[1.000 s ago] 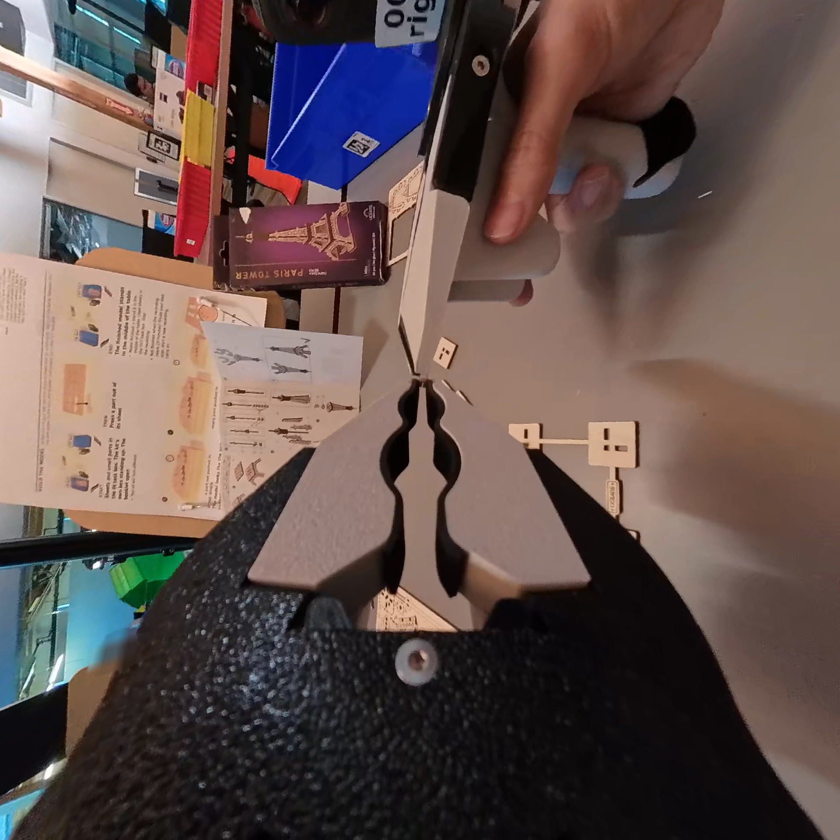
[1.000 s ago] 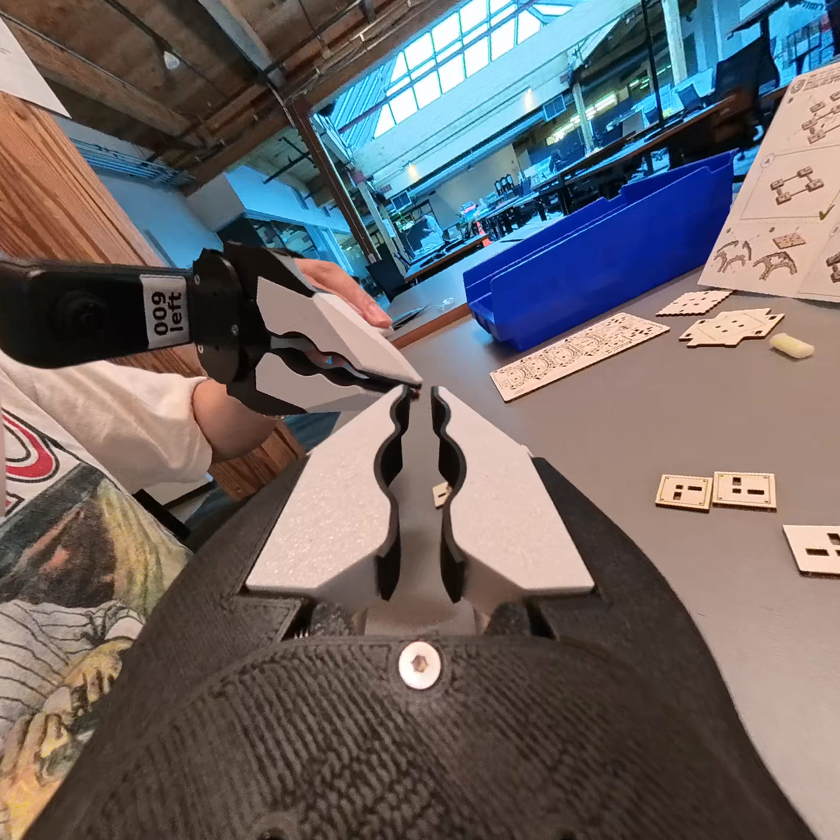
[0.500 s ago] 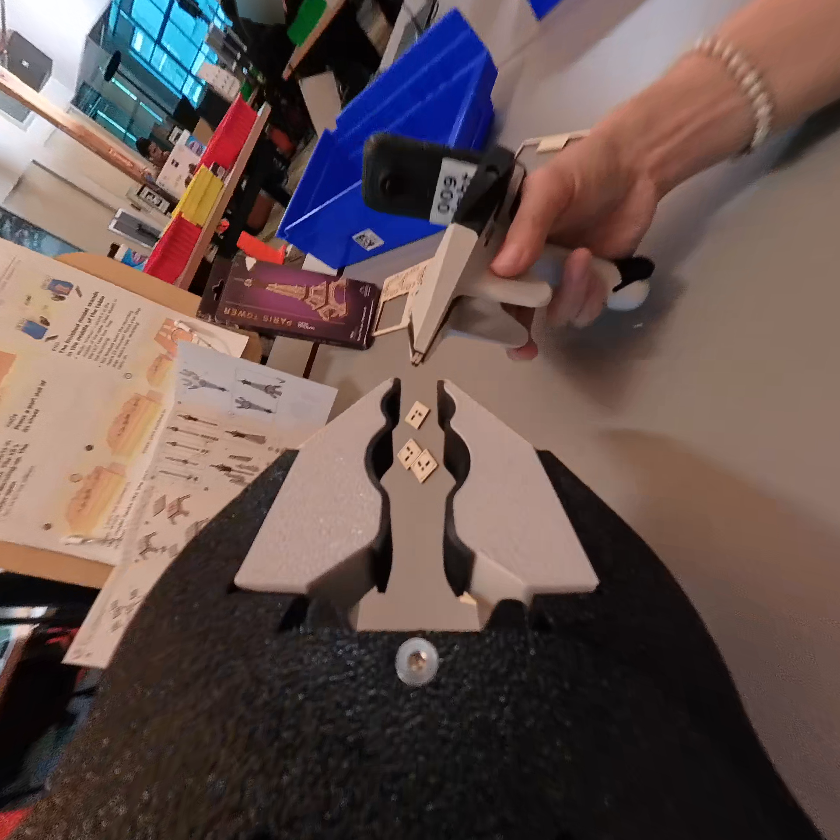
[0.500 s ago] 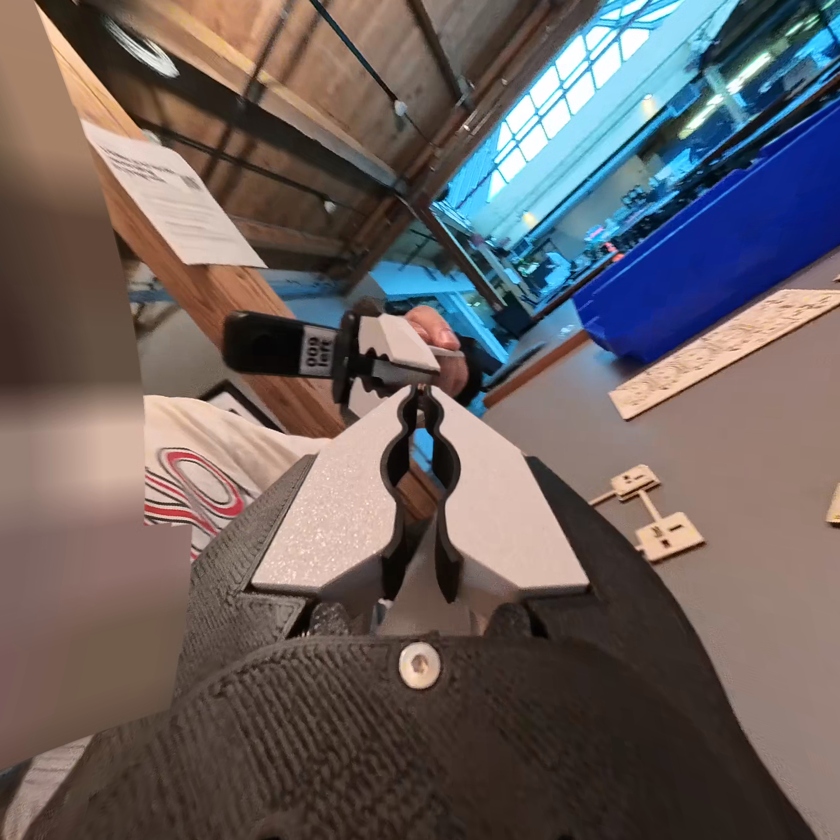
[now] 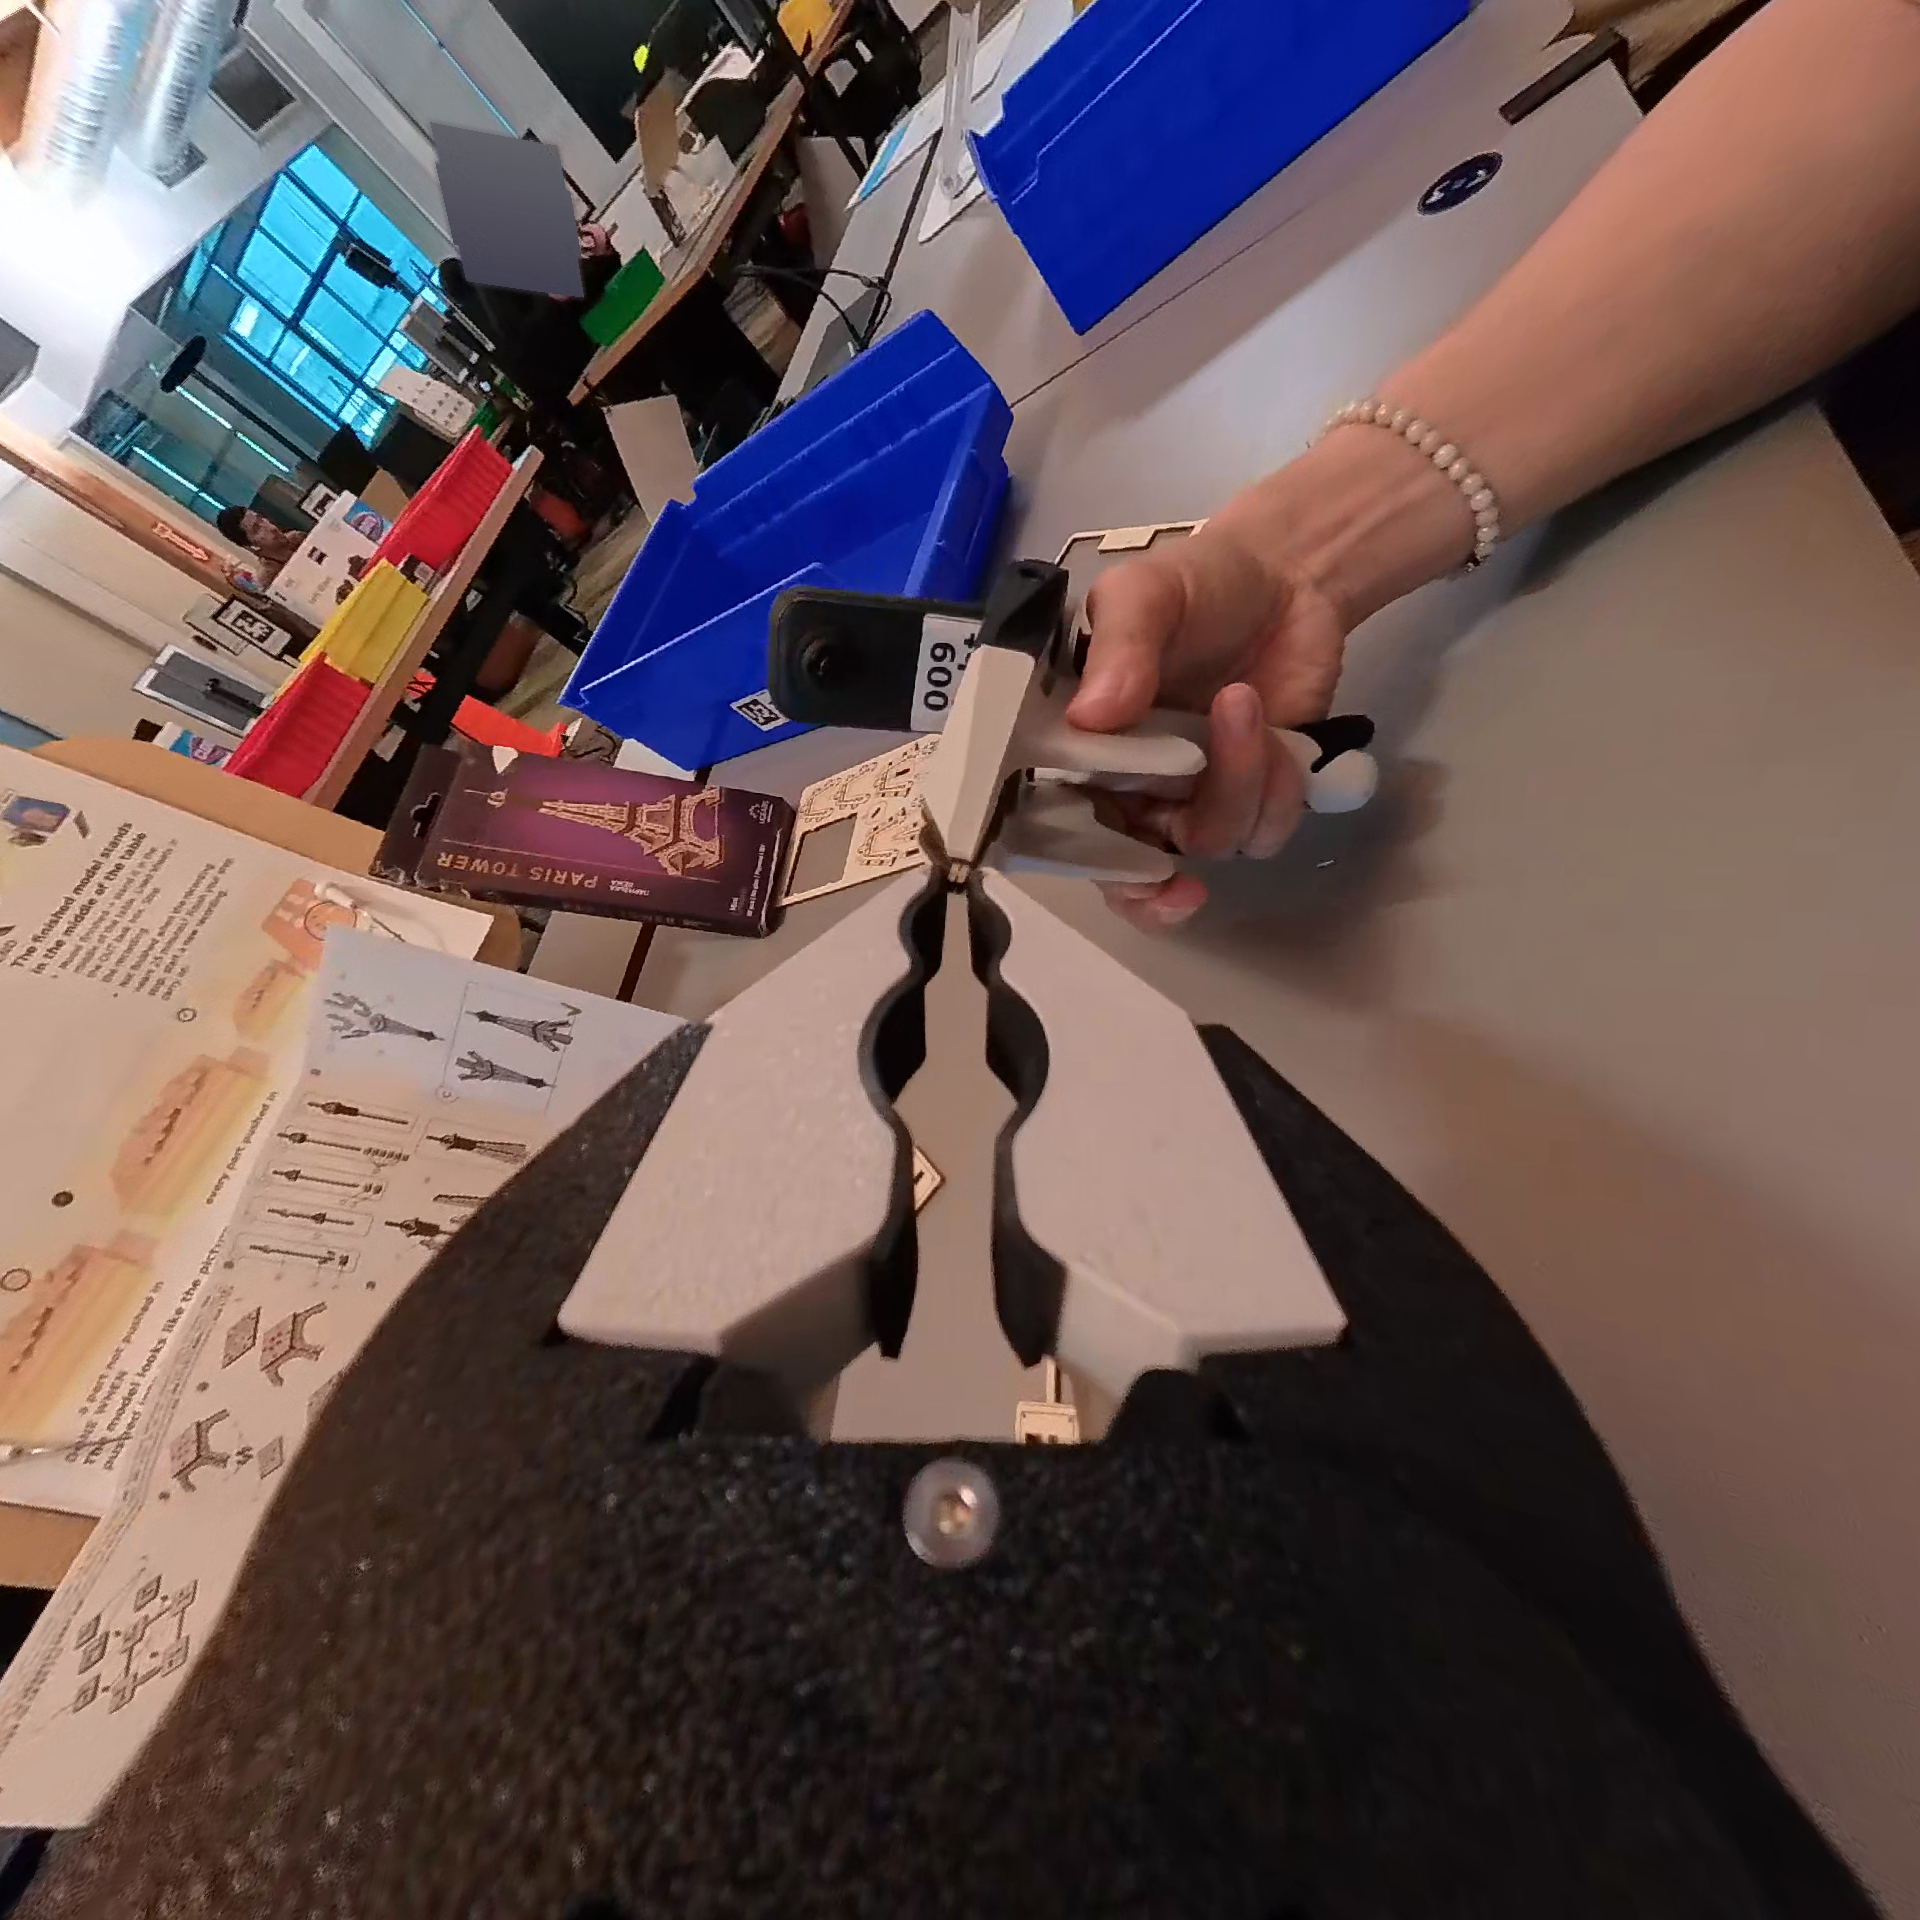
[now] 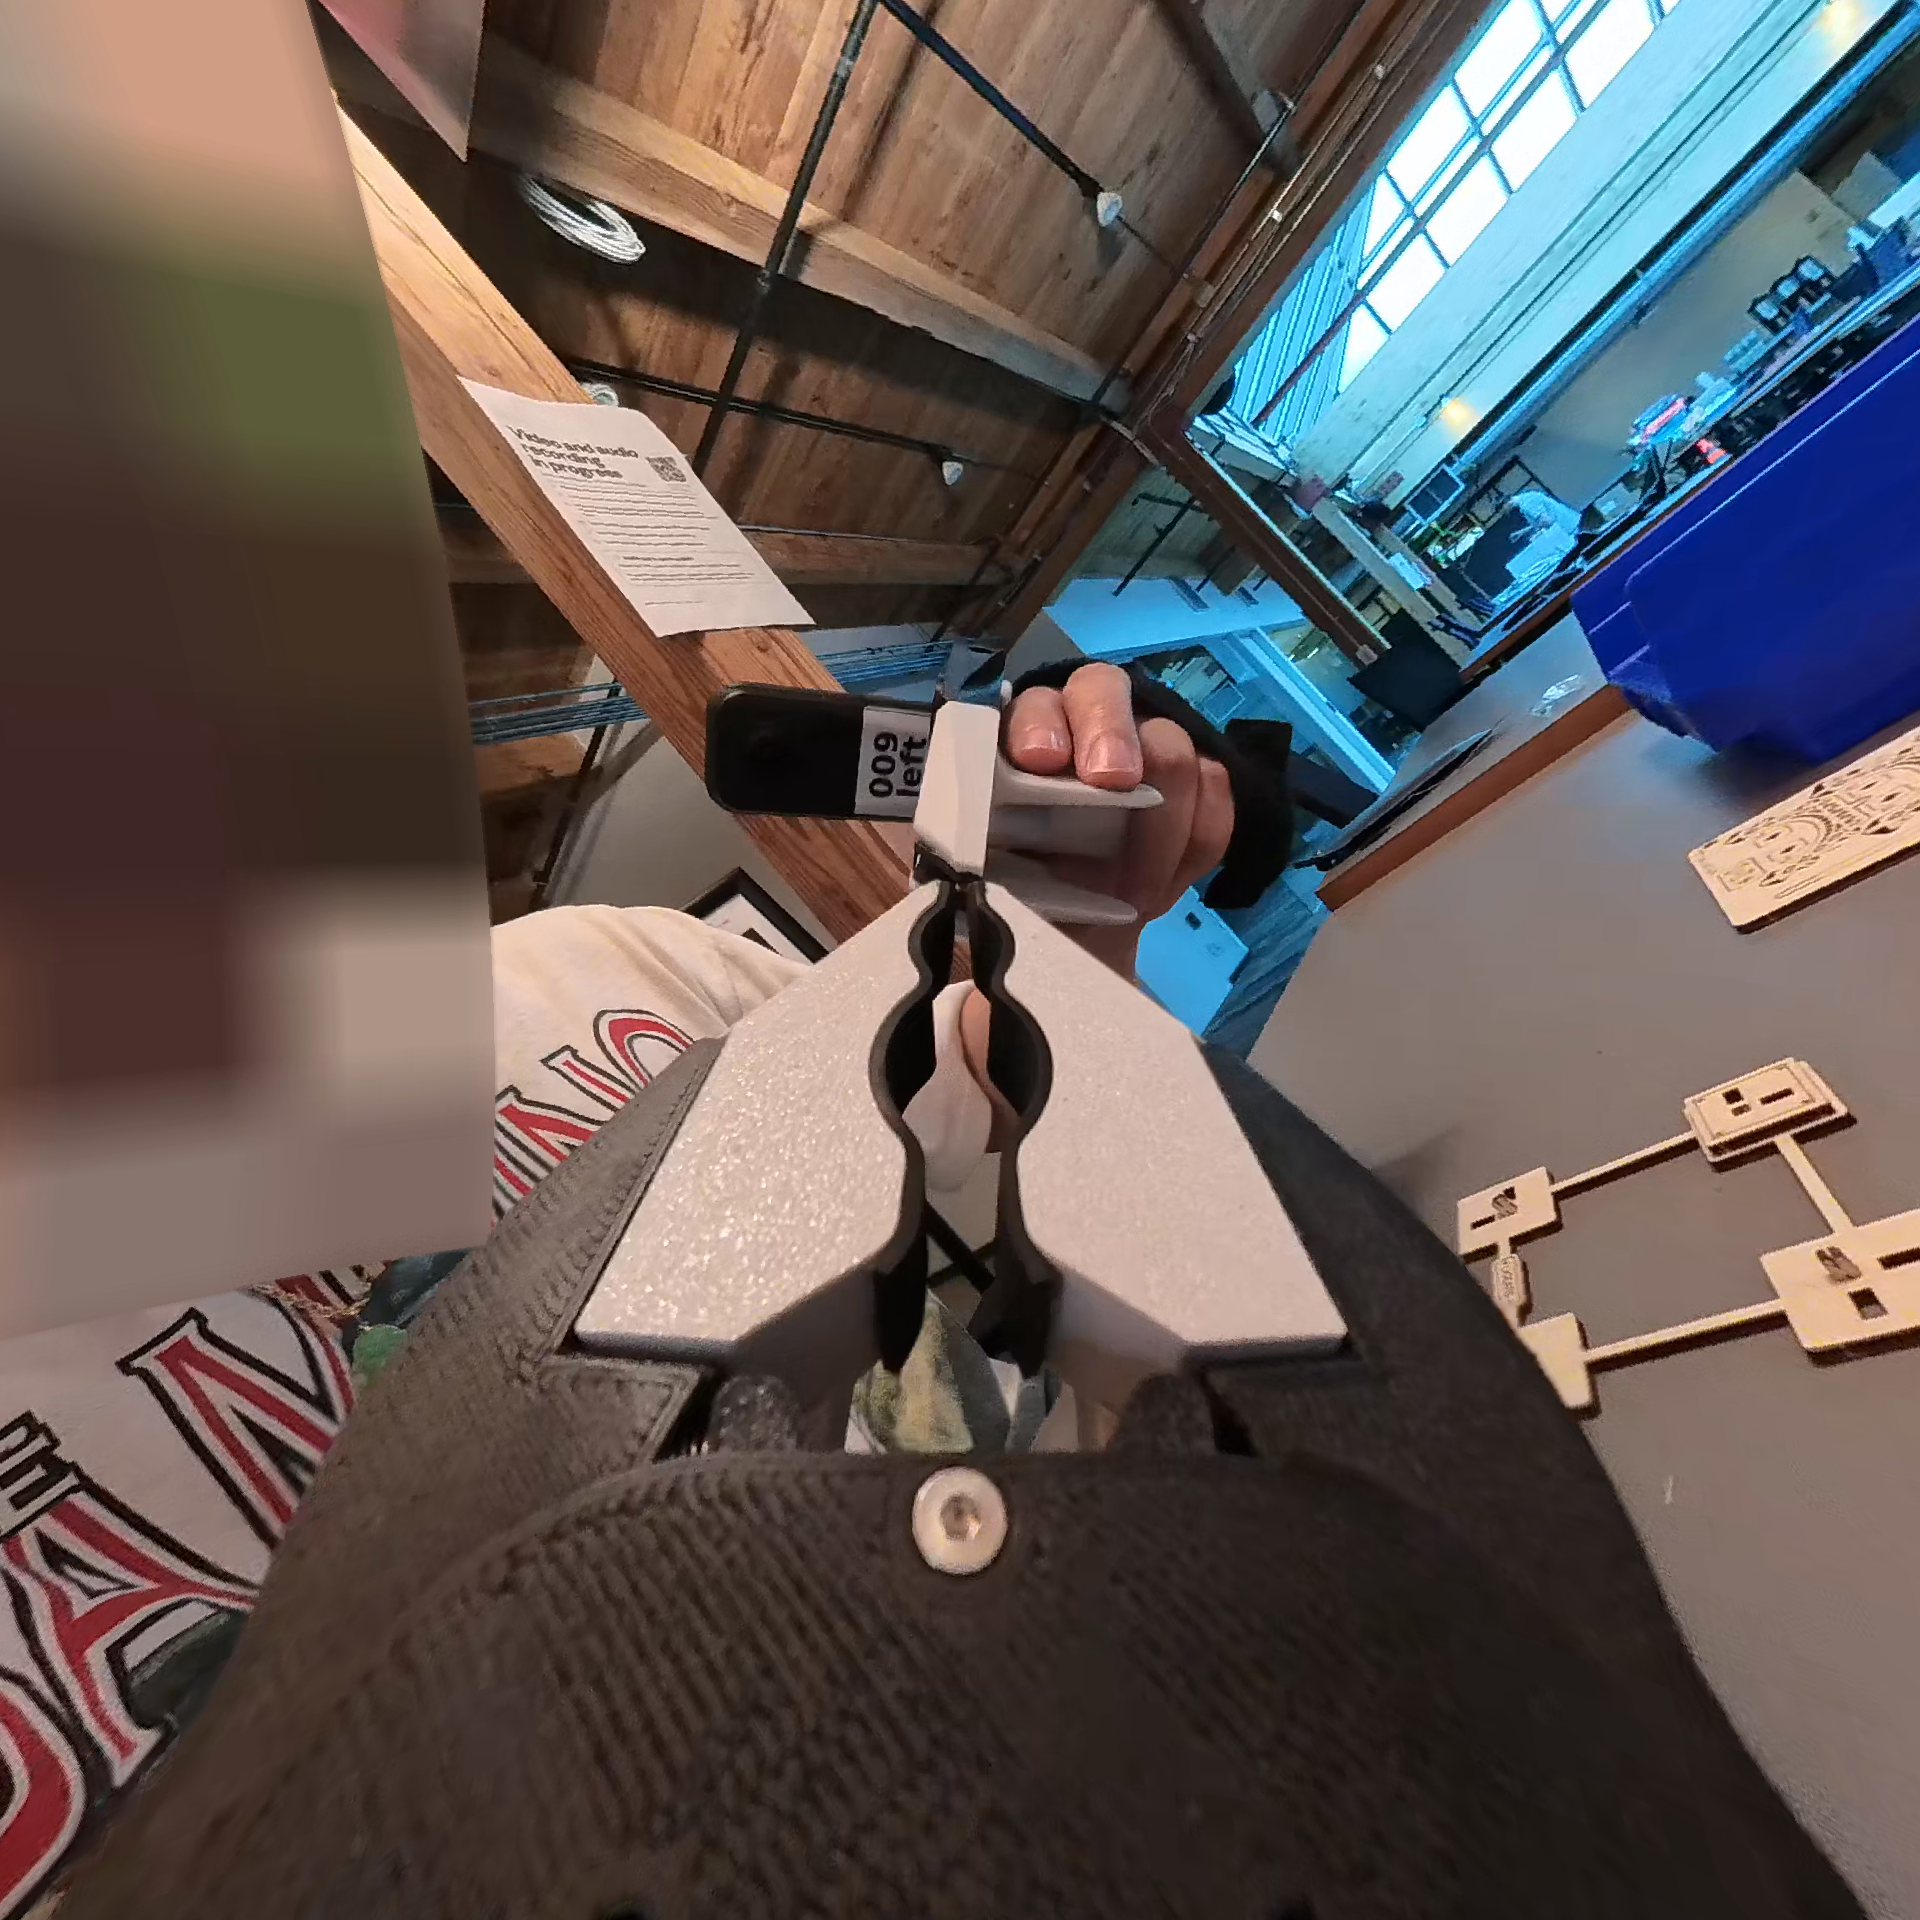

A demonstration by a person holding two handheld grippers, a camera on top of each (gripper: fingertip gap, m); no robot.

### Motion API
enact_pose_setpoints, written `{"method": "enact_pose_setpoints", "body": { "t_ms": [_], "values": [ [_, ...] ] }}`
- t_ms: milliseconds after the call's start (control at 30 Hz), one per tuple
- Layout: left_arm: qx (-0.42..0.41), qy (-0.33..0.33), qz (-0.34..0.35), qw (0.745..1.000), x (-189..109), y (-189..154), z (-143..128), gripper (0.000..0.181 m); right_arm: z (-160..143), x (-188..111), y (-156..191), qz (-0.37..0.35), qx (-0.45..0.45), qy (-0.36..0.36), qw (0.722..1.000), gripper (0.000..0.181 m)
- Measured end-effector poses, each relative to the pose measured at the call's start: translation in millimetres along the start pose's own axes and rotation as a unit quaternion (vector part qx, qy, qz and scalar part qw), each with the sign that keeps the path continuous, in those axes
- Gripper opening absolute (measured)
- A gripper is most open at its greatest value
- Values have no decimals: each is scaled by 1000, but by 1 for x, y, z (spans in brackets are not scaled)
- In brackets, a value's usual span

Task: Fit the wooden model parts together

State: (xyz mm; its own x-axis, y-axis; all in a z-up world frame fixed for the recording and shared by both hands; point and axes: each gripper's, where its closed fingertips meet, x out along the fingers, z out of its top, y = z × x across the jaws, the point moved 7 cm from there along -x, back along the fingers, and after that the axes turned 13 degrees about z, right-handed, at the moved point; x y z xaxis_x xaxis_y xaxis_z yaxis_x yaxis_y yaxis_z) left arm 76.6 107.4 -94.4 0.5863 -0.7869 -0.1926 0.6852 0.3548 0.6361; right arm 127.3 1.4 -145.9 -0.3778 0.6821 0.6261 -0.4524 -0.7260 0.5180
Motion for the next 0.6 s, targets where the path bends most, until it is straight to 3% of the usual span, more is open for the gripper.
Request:
{"method": "enact_pose_setpoints", "body": {
  "t_ms": [400,533,600],
  "values": [
    [12,10,-25,1000,-4,-1,0,0,-4,3,-2,4,15,18,1000,0],
    [10,110,-21,994,-2,0,-12,0,-2,-2,-6,-91,-80,75,990,0],
    [-17,184,-49,982,-1,-3,-25,0,-4,-8,-9,-178,-189,178,949,0]
  ]
}}
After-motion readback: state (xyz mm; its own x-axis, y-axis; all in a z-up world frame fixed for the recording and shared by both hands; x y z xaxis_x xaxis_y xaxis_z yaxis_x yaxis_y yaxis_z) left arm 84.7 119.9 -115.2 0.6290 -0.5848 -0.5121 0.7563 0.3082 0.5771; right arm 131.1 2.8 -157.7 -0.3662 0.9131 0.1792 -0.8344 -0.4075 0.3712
